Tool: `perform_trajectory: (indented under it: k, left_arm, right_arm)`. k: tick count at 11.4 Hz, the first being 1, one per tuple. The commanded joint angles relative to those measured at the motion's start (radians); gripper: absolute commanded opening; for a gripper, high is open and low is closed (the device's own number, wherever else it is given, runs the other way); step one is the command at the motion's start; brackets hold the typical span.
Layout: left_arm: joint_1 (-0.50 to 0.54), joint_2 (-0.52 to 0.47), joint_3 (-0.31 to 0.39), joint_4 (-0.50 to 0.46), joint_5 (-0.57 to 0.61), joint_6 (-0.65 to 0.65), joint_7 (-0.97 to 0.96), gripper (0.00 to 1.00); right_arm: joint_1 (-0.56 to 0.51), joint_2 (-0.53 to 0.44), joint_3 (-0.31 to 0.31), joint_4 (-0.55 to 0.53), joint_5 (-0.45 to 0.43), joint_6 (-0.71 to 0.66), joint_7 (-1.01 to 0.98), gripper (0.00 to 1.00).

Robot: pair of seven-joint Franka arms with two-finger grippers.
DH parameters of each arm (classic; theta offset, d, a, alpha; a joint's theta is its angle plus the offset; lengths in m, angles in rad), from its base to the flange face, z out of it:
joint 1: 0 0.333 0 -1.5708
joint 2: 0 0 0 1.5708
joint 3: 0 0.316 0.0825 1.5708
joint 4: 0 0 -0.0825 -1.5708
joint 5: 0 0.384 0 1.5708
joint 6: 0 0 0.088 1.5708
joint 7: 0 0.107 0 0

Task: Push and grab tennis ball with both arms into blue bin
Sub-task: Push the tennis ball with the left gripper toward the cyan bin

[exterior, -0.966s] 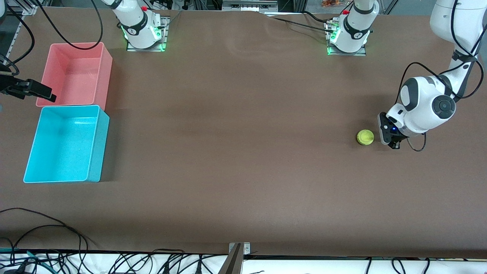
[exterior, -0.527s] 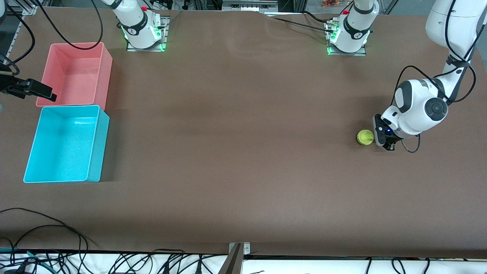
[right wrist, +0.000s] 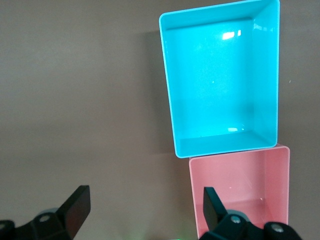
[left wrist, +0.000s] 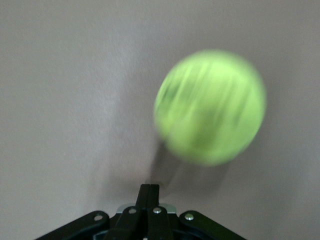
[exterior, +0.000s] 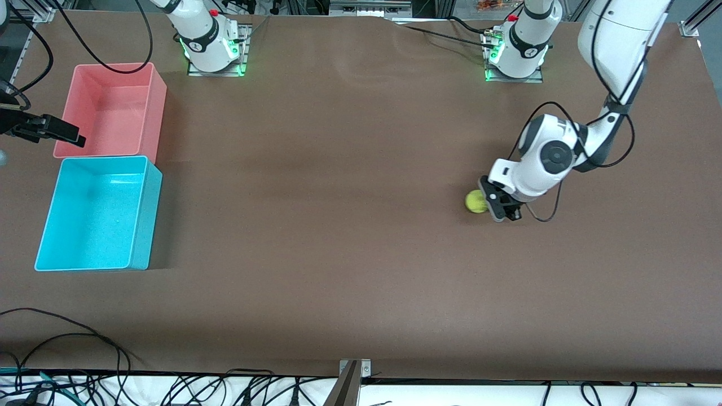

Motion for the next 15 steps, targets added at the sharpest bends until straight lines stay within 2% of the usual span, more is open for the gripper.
perform_trajectory:
  k: [1,3,7,8,9,10,13,15]
  left_arm:
    - [0.055,-0.013,0.012,0.023,0.069,-0.044,-0.037,0.0]
    - [0.098,-0.082,0.025,0.023,0.069,-0.101,-0.033,0.04]
    - [0.106,-0.249,0.061,0.023,0.067,-0.217,-0.011,0.04]
    - [0.102,-0.298,0.068,0.023,0.067,-0.236,-0.023,0.13]
    - [0.094,-0.338,0.085,0.024,0.066,-0.263,-0.022,0.43]
    - [0.091,-0.366,0.108,0.026,0.066,-0.292,-0.011,0.99]
    - [0.054,-0.429,0.136,0.061,0.054,-0.411,-0.03,1.0]
    - [0.054,-0.47,0.142,0.085,0.05,-0.479,-0.151,1.0]
  right_arm:
    - [-0.001,-0.006,0.0,0.012,0.008,-0.024,-0.011,1.0]
    - [-0.001,-0.006,0.004,0.012,0.008,-0.054,-0.005,1.0]
    - [-0.001,-0.006,-0.003,0.014,0.011,-0.056,-0.003,1.0]
    - [-0.001,-0.006,-0.004,0.014,0.028,-0.054,-0.006,1.0]
    - [-0.003,-0.006,-0.003,0.014,0.034,-0.056,0.001,1.0]
    - [-0.003,-0.006,-0.004,0.014,0.037,-0.054,0.001,1.0]
    - [-0.003,-0.001,-0.004,0.03,0.039,-0.057,-0.009,1.0]
    - [-0.004,-0.001,-0.004,0.03,0.039,-0.059,-0.014,1.0]
